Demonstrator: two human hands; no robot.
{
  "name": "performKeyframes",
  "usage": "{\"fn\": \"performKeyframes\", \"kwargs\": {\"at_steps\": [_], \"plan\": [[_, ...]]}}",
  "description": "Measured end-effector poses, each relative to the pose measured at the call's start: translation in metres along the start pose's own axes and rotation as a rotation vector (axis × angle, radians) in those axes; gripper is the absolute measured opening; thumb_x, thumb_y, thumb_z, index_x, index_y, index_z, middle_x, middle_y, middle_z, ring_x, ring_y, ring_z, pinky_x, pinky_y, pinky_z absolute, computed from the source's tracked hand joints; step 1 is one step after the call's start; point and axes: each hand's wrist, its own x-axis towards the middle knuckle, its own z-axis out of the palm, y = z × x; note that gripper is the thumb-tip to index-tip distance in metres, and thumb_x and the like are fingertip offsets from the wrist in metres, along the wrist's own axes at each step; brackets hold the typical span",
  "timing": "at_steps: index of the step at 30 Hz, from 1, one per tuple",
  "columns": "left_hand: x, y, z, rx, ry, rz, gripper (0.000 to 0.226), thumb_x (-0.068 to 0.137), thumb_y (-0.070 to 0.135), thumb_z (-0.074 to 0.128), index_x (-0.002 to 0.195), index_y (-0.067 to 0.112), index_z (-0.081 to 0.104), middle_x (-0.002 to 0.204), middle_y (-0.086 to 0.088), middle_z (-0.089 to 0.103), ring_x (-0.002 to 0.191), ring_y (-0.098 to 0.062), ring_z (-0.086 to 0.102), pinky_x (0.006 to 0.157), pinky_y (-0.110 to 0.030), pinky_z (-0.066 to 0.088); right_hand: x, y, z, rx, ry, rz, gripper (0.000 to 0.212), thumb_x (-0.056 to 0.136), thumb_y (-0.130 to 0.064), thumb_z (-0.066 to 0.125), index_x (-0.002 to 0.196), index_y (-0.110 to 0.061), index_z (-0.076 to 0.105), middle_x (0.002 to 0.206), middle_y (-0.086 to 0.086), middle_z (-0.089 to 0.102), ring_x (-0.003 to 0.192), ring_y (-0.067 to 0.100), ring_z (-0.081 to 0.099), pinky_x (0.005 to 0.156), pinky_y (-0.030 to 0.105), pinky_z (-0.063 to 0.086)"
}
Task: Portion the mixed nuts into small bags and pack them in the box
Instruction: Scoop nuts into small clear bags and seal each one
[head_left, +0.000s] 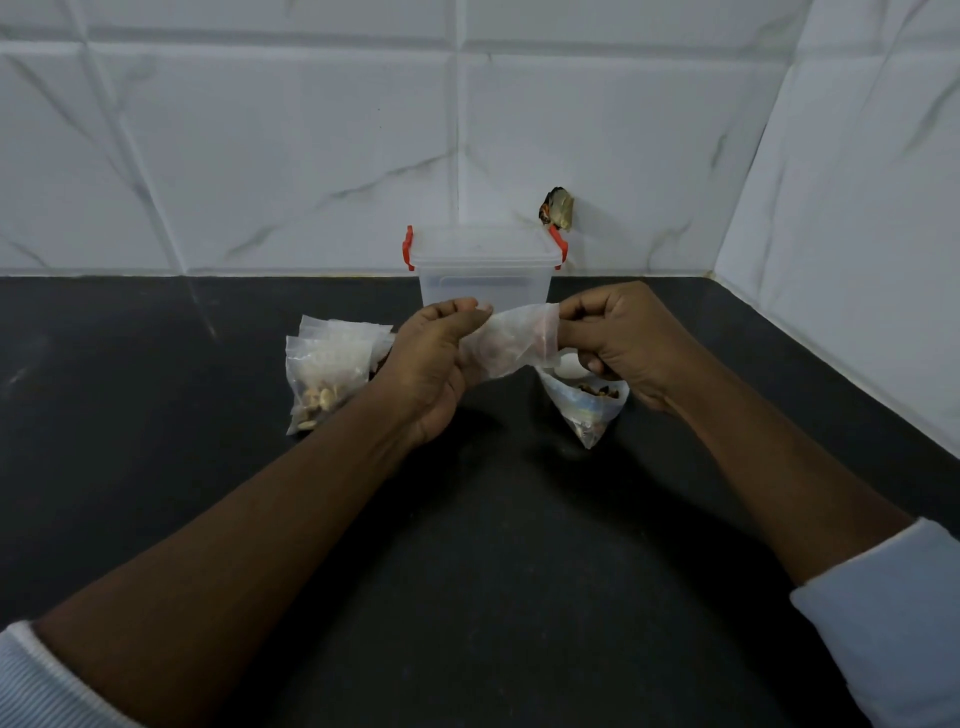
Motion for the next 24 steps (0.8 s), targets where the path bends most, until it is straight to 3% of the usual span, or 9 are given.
{"fn": "performKeyframes", "kwargs": {"at_steps": [3, 6, 13, 19, 24], "plan": [[0.000, -0.001, -0.001, -0.041, -0.051, -0.028, 0.074, 0.074, 0.013, 0.087, 0.138, 0.012, 0.049, 0.129, -0.014, 0.063, 0.106, -0.031, 0.072, 0.081, -0.049, 0.063, -0.001, -0.003, 0.002, 0.014, -0.020, 0.001, 0.012, 0.087, -0.013, 0.081, 0.096, -0.006, 0.078, 0.054, -0.001, 0.057, 0.049, 0.017, 0.031, 0.049, 0.027, 0.027], [-0.001, -0.006, -0.001, 0.076, -0.069, -0.012, 0.094, 0.055, 0.016, 0.092, 0.137, 0.022, 0.045, 0.133, -0.012, 0.055, 0.114, -0.035, 0.065, 0.087, -0.053, 0.061, -0.002, -0.003, 0.005, 0.024, -0.037, 0.011, 0.010, 0.088, -0.009, 0.079, 0.097, -0.005, 0.077, 0.054, 0.001, 0.052, 0.047, 0.016, 0.032, 0.047, 0.025, 0.026], [-0.001, -0.007, -0.001, 0.102, -0.118, 0.027, 0.093, 0.056, 0.011, 0.092, 0.138, 0.025, 0.049, 0.137, -0.010, 0.053, 0.120, -0.036, 0.060, 0.089, -0.057, 0.060, -0.001, -0.001, 0.007, -0.029, -0.051, 0.005, 0.009, 0.091, -0.001, 0.074, 0.099, -0.001, 0.075, 0.062, 0.010, 0.057, 0.045, 0.011, 0.040, 0.041, 0.023, 0.035], [-0.005, -0.012, 0.001, 0.132, -0.183, 0.053, 0.086, 0.059, 0.005, 0.091, 0.132, 0.027, 0.051, 0.137, -0.016, 0.054, 0.113, -0.034, 0.067, 0.082, -0.050, 0.062, -0.002, 0.000, 0.009, -0.003, -0.057, 0.023, 0.013, 0.091, 0.005, 0.069, 0.103, 0.003, 0.072, 0.072, 0.020, 0.060, 0.045, 0.010, 0.042, 0.041, 0.023, 0.033], [-0.007, -0.012, 0.001, 0.154, -0.200, 0.064, 0.084, 0.061, 0.007, 0.091, 0.131, 0.029, 0.052, 0.138, -0.016, 0.052, 0.114, -0.034, 0.067, 0.085, -0.051, 0.062, -0.003, 0.000, 0.012, -0.010, -0.092, 0.035, 0.012, 0.093, -0.005, 0.070, 0.099, -0.009, 0.079, 0.074, 0.024, 0.063, 0.043, 0.012, 0.037, 0.040, 0.023, 0.030]]}}
